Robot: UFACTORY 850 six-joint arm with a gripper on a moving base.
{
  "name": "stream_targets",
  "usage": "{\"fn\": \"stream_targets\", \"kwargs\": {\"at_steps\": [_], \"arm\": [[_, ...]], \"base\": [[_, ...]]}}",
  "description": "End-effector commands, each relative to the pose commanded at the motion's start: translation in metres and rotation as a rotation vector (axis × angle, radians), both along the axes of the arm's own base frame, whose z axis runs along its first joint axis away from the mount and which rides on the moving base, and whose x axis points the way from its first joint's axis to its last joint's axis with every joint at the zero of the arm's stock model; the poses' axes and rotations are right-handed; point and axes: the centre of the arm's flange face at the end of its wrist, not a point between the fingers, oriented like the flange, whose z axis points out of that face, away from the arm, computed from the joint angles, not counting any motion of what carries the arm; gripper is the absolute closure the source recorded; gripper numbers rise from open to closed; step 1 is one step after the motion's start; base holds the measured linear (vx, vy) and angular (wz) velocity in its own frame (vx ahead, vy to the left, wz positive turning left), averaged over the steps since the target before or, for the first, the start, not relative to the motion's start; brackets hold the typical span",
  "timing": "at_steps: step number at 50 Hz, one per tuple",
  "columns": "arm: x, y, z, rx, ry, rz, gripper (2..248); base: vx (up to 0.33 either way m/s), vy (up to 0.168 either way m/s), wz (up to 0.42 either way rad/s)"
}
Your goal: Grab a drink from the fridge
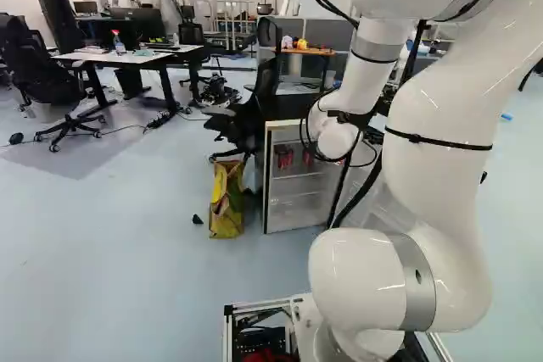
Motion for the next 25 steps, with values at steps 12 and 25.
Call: {"fn": "stream_targets", "kwargs": {"at_steps": [12, 25], "arm": [[0.007, 0.007, -0.002, -0.025, 0.019, 0.123, 3], [0.014, 0.017, -0.016, -0.035, 0.071, 0.259, 3]], "base": [[0.000, 0.000, 0.000], [0.000, 0.000, 0.000]]}}
